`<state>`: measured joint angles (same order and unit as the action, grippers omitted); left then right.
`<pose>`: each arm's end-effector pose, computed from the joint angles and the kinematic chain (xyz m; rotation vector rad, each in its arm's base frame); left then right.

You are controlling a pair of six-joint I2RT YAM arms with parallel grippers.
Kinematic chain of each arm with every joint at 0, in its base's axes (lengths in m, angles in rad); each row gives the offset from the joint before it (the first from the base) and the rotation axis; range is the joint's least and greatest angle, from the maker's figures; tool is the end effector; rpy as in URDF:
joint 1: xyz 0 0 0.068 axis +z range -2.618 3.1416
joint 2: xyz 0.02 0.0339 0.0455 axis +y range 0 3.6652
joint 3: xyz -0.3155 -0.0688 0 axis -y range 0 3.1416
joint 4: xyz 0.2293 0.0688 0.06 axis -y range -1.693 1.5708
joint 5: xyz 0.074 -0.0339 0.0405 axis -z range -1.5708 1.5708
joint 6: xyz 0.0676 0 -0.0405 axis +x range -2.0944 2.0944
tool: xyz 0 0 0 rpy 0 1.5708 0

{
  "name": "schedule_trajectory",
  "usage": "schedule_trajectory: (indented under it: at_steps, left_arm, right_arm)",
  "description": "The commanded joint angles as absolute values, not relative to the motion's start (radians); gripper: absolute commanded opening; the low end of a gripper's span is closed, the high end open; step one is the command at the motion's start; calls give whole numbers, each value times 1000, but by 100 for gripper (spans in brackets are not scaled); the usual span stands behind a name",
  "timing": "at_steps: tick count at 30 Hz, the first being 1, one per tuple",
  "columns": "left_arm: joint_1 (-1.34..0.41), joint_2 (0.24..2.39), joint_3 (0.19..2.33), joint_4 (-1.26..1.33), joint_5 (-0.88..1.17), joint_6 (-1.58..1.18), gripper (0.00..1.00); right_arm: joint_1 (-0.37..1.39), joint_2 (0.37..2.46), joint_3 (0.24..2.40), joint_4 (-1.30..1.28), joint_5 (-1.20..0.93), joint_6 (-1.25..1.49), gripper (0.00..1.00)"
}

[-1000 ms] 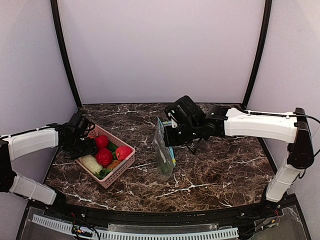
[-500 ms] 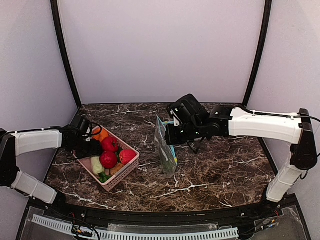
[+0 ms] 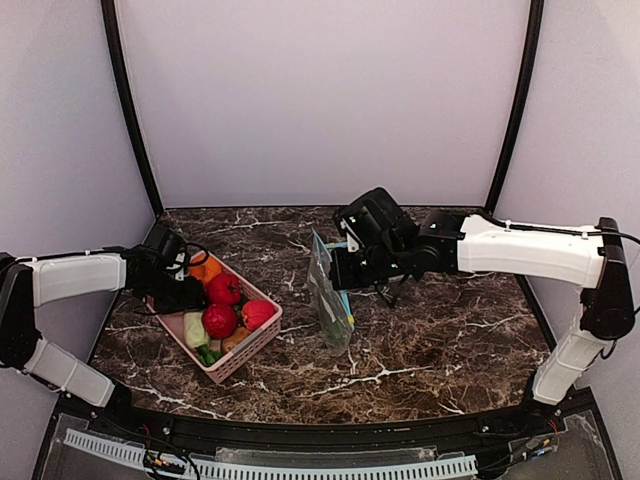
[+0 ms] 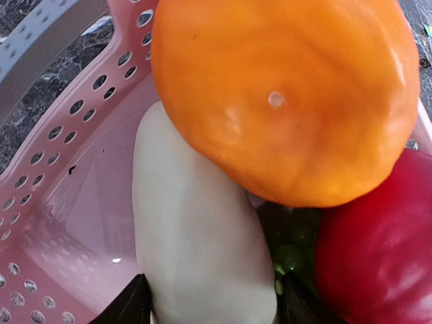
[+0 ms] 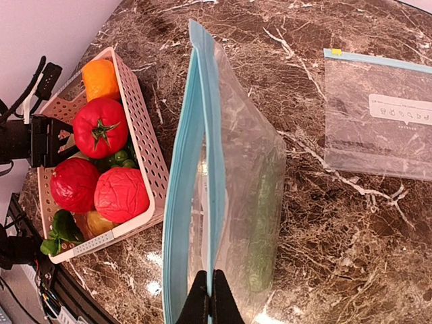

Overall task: Place the food in the zip-top bag and seal the zipper
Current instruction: Adjust the fake vegetable in the bin.

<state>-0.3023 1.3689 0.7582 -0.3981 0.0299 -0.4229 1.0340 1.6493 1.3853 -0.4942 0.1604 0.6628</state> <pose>0.2423 -0.0777 0.2205 -0.1460 2.6059 -0.3037 0.2056 0.3244 0.3293 -0.3631 2.3857 0.6503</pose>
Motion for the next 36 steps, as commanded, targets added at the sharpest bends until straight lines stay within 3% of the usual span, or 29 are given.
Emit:
schedule_trajectory:
  at_steps: [1,21,36]
  left_arm:
    - [-307,1278,735,-501,-12,-478,57]
    - [-307,1030,748,-622,-247,-571,56]
    - [-307,922,832,-670,-248,-527,57]
  right_arm:
    - [1041,1656,1420,-482,174,654,0]
    - [1043,1667,1441,-482,170,638,0]
    - [1047,1682,1457,-473,148,620,0]
